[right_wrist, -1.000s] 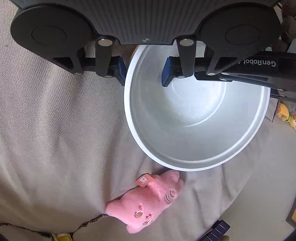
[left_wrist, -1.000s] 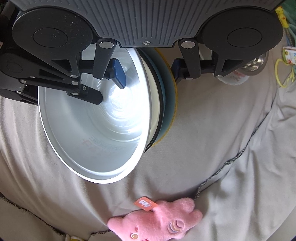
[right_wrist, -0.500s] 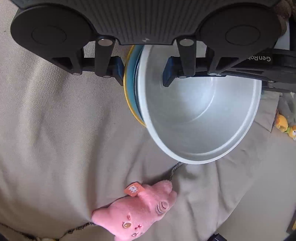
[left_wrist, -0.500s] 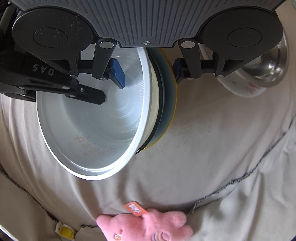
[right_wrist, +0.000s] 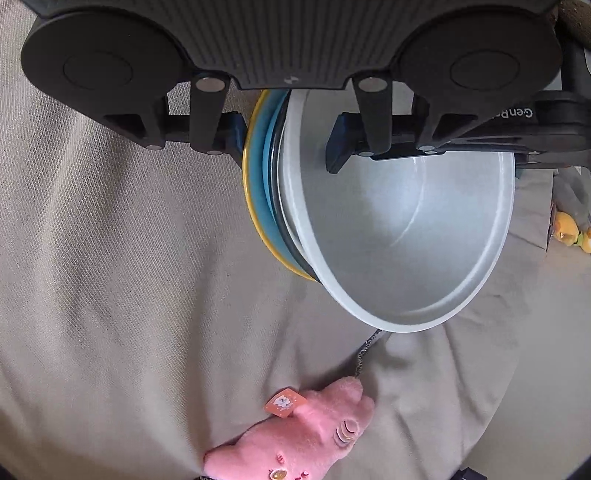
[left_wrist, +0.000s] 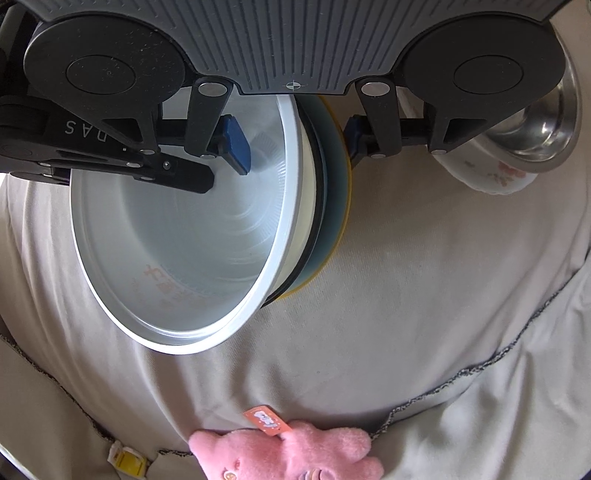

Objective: Organize plates and bowls
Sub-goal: 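Lift the nested bowl stack with both tools and tilt it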

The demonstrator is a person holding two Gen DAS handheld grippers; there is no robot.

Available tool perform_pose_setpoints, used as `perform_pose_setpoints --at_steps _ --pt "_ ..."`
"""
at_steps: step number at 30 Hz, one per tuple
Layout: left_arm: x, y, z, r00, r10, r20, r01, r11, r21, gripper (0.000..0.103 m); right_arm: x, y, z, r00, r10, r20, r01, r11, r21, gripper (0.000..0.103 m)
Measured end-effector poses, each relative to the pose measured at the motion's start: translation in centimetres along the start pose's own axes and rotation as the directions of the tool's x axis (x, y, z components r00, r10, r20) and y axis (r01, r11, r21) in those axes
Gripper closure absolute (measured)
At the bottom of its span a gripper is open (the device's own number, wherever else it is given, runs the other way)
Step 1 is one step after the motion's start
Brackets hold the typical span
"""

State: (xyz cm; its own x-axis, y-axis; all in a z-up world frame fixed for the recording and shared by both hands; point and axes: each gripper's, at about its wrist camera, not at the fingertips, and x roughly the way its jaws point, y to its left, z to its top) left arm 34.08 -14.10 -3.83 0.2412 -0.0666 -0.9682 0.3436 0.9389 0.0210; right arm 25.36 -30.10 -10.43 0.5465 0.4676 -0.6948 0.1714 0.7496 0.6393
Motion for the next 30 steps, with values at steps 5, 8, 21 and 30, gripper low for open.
perform_pose_setpoints --at_steps 5,8,21,30 --pt "0.1 0.3 -0.1 1.000 -0.016 -0.001 0.016 1.000 -0.014 0.046 0.2 0.4 0.3 1.000 -0.009 -0.026 0.008 1.000 -0.026 0.059" --pt "0.0 0.5 -0.2 1.000 -0.024 -0.011 0.024 1.000 -0.008 0.047 0.0 0.8 -0.1 1.000 -0.014 -0.013 0.013 0.998 -0.056 0.057" --pt "-0.4 0.9 -0.5 0.998 -0.057 0.012 0.057 0.998 -0.009 0.048 -0.7 1.7 -0.8 0.999 -0.031 0.028 0.033 0.996 -0.079 0.056" --pt "-1.4 1.5 -1.0 0.996 -0.079 0.043 0.080 0.997 -0.013 0.048 -1.3 3.2 -0.9 0.997 -0.055 0.055 0.061 0.992 -0.115 0.056"
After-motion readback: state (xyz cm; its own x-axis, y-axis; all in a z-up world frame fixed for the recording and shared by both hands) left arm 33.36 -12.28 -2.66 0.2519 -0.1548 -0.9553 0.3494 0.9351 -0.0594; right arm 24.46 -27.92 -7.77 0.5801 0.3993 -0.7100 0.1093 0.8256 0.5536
